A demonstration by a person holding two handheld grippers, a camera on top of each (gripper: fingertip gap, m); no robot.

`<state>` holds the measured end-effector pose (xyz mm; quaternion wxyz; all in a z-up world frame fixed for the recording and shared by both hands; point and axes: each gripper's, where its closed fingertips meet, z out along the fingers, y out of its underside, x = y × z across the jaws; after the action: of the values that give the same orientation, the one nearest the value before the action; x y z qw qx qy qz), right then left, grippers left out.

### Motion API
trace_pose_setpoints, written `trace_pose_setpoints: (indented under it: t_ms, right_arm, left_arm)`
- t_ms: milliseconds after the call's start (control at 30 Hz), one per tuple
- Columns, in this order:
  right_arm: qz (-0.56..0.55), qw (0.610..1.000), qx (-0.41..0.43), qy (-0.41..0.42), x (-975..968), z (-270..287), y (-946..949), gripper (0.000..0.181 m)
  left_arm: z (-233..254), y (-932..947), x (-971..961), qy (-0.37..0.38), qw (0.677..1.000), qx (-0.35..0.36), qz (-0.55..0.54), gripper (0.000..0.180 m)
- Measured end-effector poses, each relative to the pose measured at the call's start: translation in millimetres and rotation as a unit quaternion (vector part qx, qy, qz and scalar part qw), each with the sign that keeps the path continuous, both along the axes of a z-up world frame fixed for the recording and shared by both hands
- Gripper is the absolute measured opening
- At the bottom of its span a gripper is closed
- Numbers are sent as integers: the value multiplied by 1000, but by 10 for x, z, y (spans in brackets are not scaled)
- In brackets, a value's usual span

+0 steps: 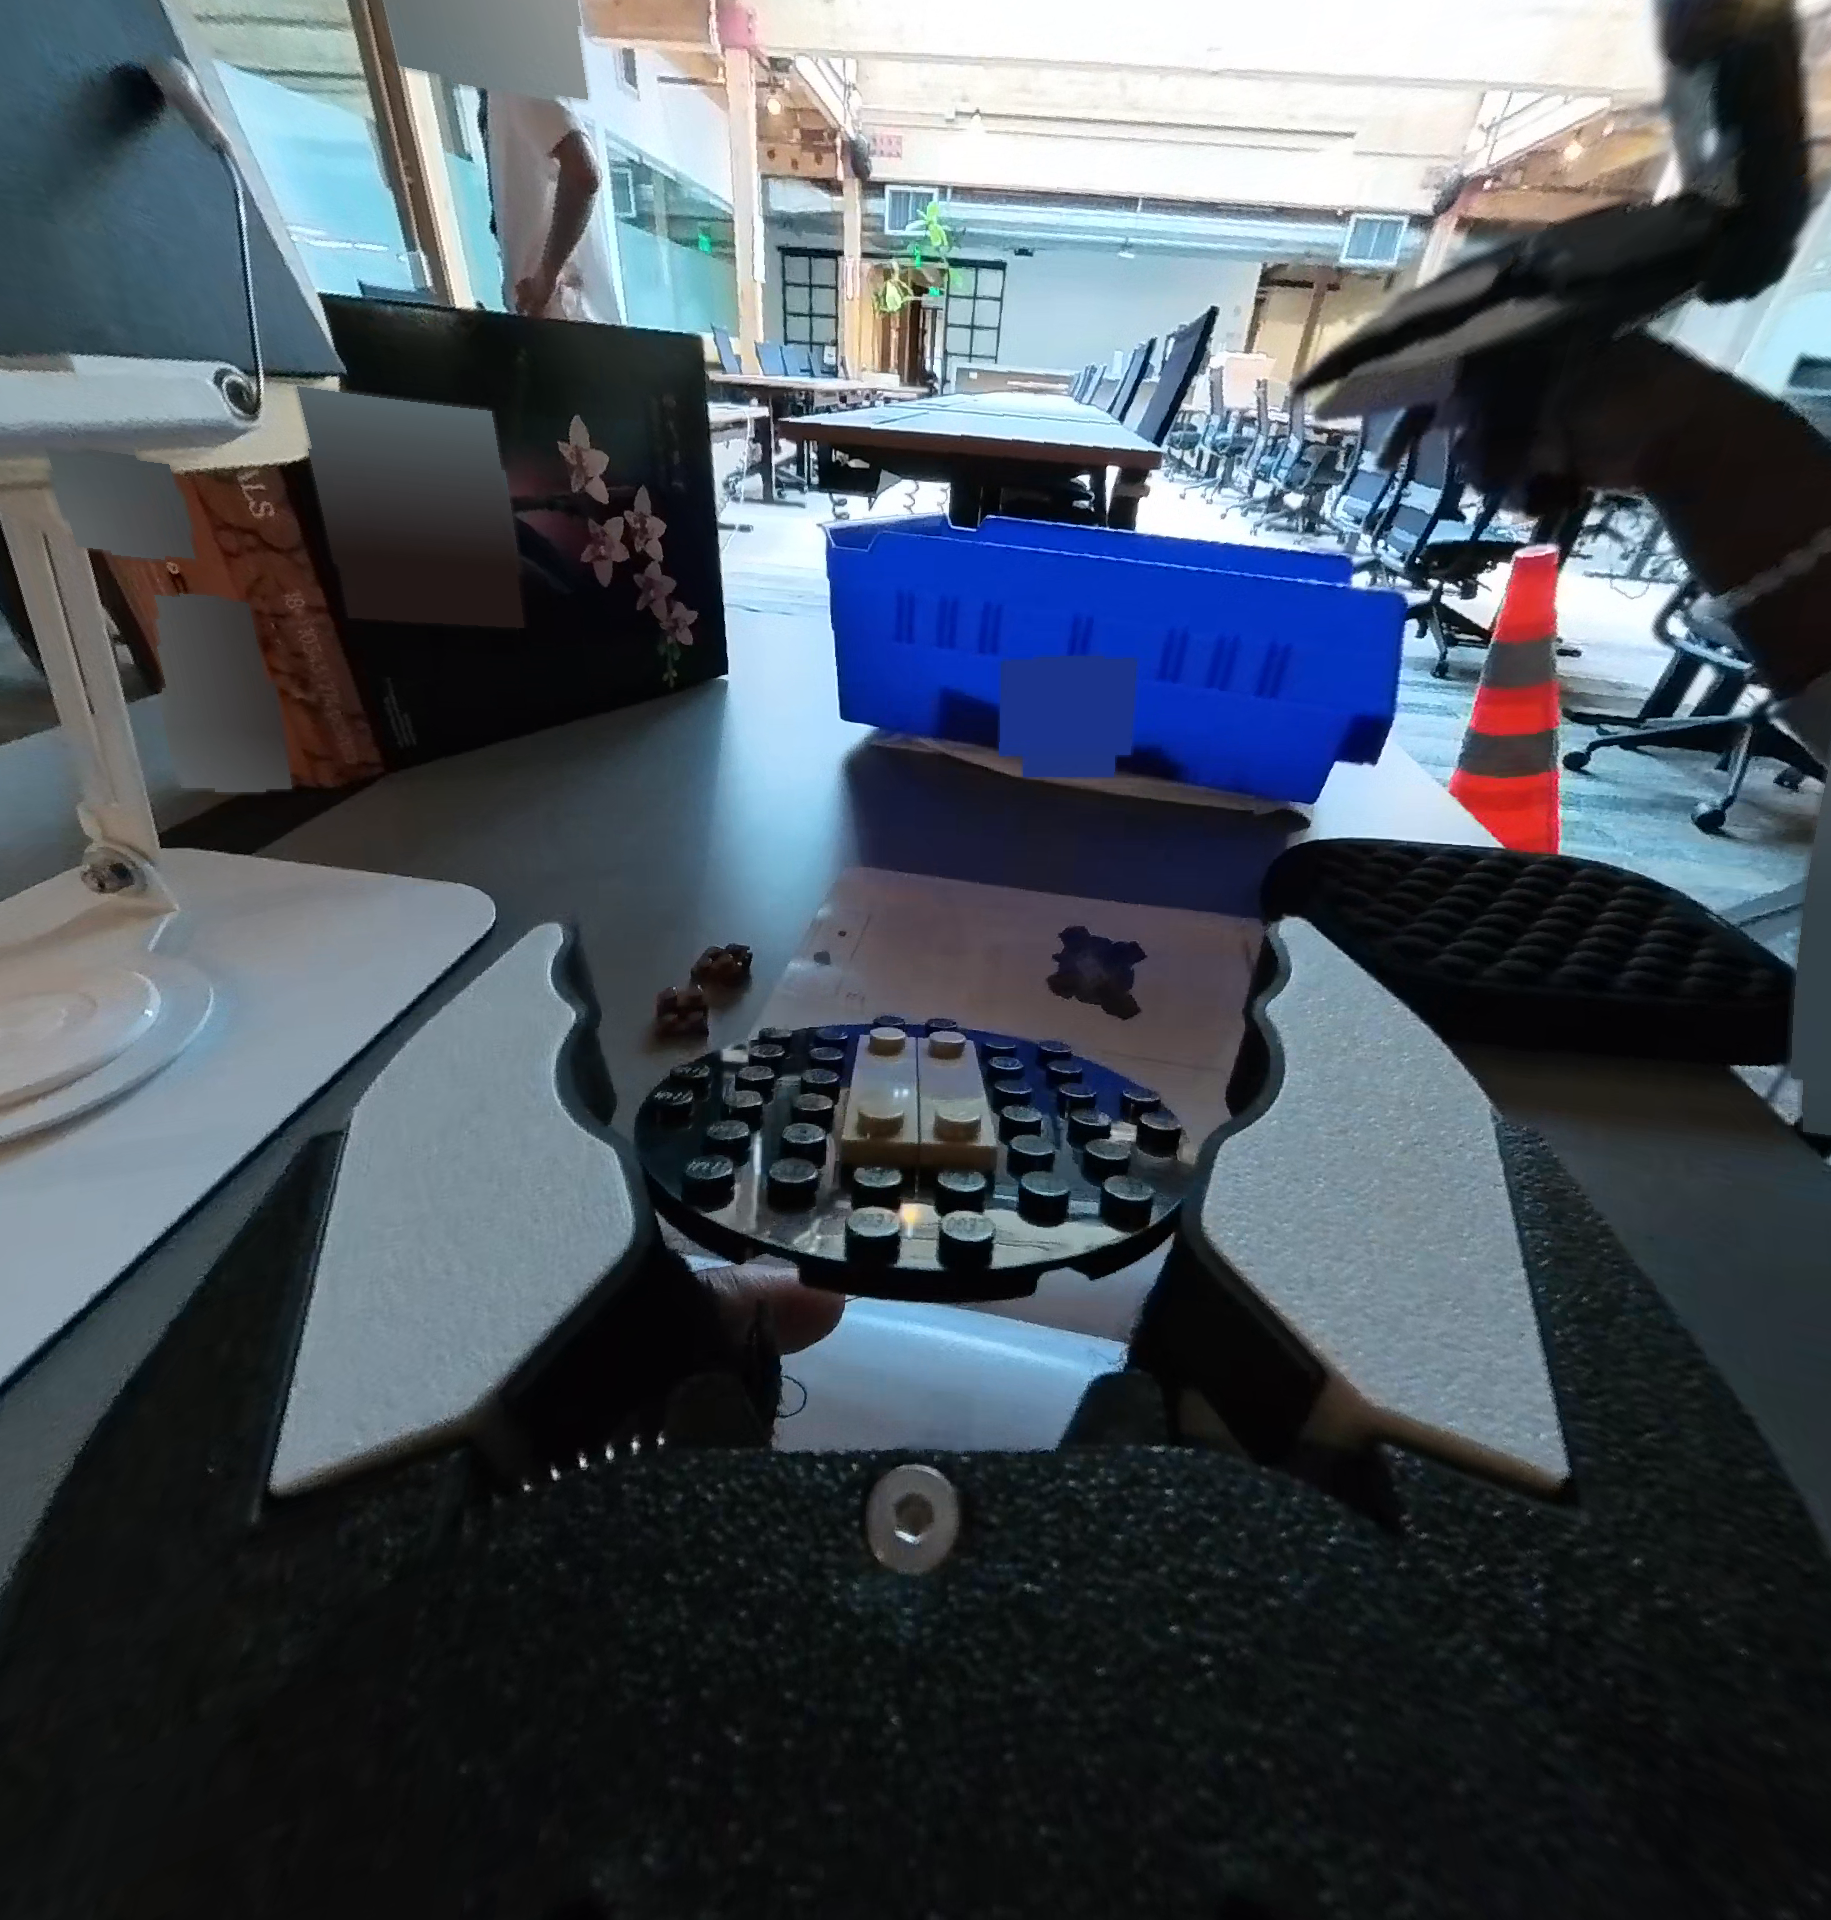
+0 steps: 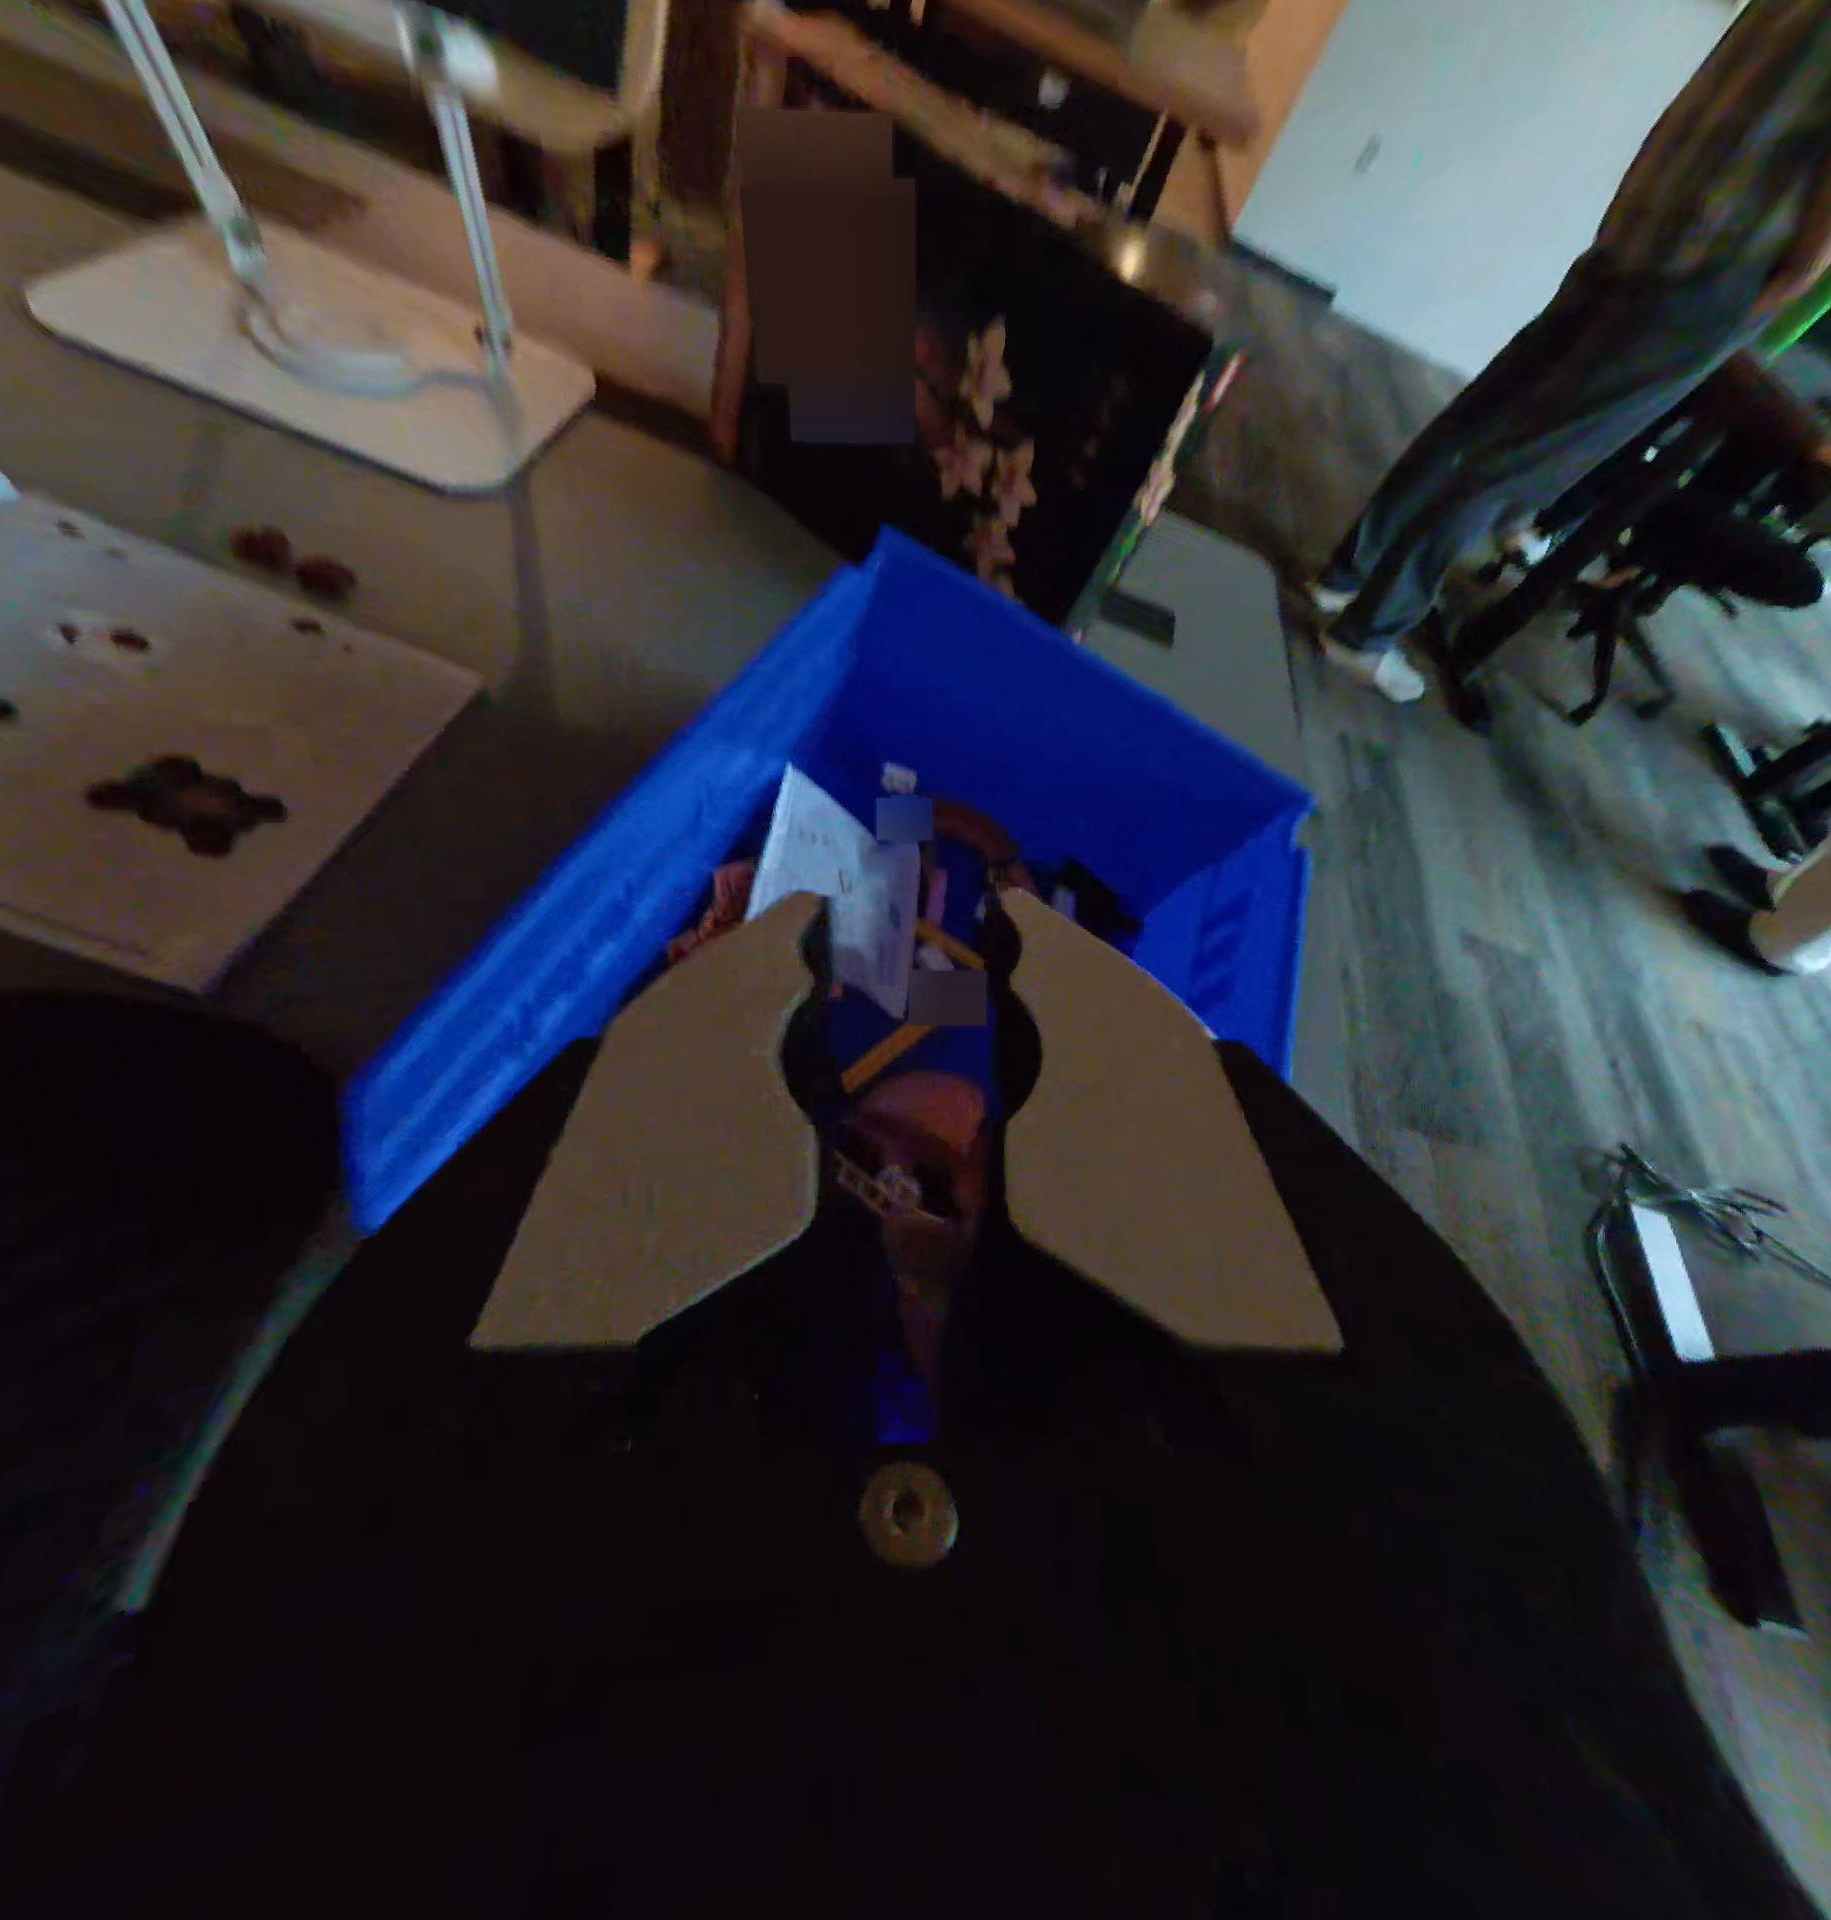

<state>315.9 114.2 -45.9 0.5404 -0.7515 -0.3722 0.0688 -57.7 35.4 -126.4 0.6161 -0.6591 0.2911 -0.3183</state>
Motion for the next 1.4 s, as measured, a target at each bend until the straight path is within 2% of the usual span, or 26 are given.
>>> trace_pose_setpoints:
  t_ms: [33, 100, 233, 300, 367, 433, 567, 667, 833, 1033, 1233, 1333, 1400]
  right_arm:
    - [-10, 1000, -2, -22, 74, -68, 54, 15]
    - [-23, 998, -8, -56, 194, -174, 140, 11]
    - [-17, 996, -43, -74, 315, -332, 238, 13]
    - [-13, 995, -66, -72, 359, -403, 271, 26]
    - [4, 994, -89, -60, 357, -463, 277, 51]
    - [6, 995, -90, -39, 372, -472, 290, 60]
    - [10, 994, -105, -1, 423, -542, 257, 50]
    - [54, 989, -138, -7, 383, -651, 96, 48]
    - [118, 969, -189, -106, 323, -890, -148, 47]
    - [127, 935, -242, -227, 411, -1126, -180, 40]
    - [105, 925, -260, -257, 488, -1124, -62, 38]
    - [120, 929, -231, -265, 398, -1114, 44, 22]
    - [158, 919, -233, -277, 288, -1166, 62, 19]
  left_arm:
    - [1, 0, 1, -4, 1000, 0, 0, 116]
    - [17, 4, -3, -12, 1000, 1, 1, 116]
    - [7, 19, -26, -14, 1000, -2, 8, 116]
    - [21, 16, -40, -19, 1000, -1, 10, 116]
    - [19, 21, -46, -20, 1000, -3, 9, 116]
    - [14, 23, -45, -19, 1000, -4, 10, 116]
    - [8, 26, -45, -19, 1000, -5, 9, 116]
    - [-5, 33, -33, -16, 1000, -7, 8, 116]
    - [6, 27, -52, -25, 1000, -9, 7, 116]
    - [-1, 31, -43, -22, 1000, -14, 5, 116]
    - [2, 27, -51, -22, 1000, -15, 7, 116]
    - [0, 31, -50, -23, 1000, -17, 7, 116]
    - [-2, 37, -50, -24, 1000, -18, 7, 116]
